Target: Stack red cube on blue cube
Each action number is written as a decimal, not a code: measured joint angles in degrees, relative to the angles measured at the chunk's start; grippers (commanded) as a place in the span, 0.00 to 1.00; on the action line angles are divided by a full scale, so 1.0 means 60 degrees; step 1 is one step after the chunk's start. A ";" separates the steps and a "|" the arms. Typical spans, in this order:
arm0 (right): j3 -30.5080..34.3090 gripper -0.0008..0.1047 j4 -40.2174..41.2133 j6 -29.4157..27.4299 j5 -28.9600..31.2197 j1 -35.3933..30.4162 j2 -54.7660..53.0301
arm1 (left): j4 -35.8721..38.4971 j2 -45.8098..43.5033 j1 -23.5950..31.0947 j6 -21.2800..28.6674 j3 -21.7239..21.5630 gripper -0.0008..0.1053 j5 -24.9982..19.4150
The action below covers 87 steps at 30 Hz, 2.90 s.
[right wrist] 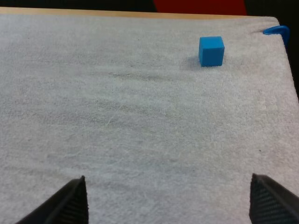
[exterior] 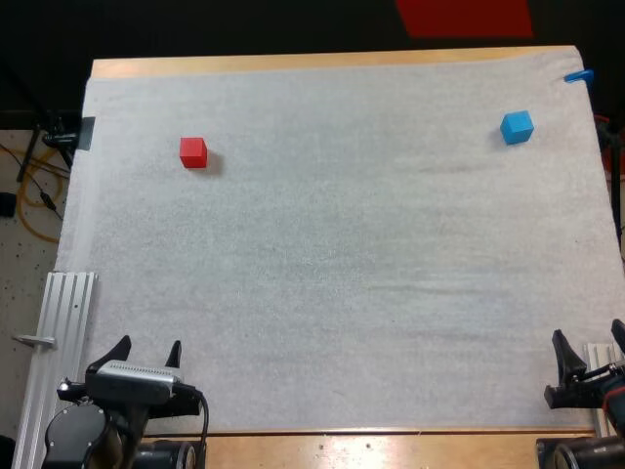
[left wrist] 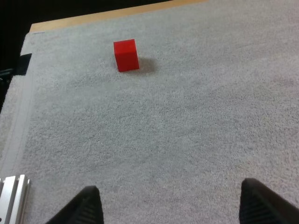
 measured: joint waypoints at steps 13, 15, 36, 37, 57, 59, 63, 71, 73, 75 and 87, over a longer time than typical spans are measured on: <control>-0.0022 0.66 -0.0018 -0.0025 -0.0166 0.0000 0.0000 | -0.0172 0.0000 0.0000 -0.0121 0.0000 0.58 0.0000; -0.0162 0.66 0.0009 -0.0025 -0.0166 0.0000 0.0112 | -0.0173 0.0000 0.0000 -0.0182 -0.0020 0.58 0.0033; -0.3946 0.66 0.0077 -0.0051 -0.2987 0.0000 0.4694 | -0.0225 0.3299 -0.1108 -0.0161 -0.2947 0.58 0.0586; -0.4147 0.66 0.0123 -0.0051 -0.3130 0.0000 0.4849 | -0.0225 0.3466 -0.1154 -0.0161 -0.3093 0.58 0.0696; -0.4485 0.37 0.0227 -0.0754 -0.3352 0.0000 0.5658 | -0.2734 0.6233 -0.0820 0.0033 -0.3215 0.01 -0.0859; -0.4485 0.38 0.0227 -0.0754 -0.3422 0.0000 0.5658 | -0.3219 0.6719 -0.0321 0.0070 -0.3215 0.01 -0.0859; -0.4485 0.38 0.0227 -0.0754 -0.3642 0.0000 0.5658 | -0.4193 0.8039 0.1051 0.0138 -0.3248 0.01 -0.0474; -0.4485 0.40 0.0227 -0.0686 -0.3785 0.0000 0.5658 | -0.4338 1.0788 0.2324 0.1208 -0.4236 0.01 0.0401; -0.4485 0.52 0.0227 -0.0686 -0.3789 0.0000 0.5658 | -0.4242 1.1534 0.2300 0.1693 -0.4676 0.01 0.0407; -0.4485 0.59 0.0227 -0.0686 -0.3807 0.0000 0.5658 | -0.4249 1.2053 0.2300 0.1832 -0.4997 0.01 0.0430; -0.4485 0.61 0.0227 -0.0632 -0.3807 0.0000 0.5658 | -0.4145 1.5257 0.1992 0.2304 -0.7069 0.01 0.0429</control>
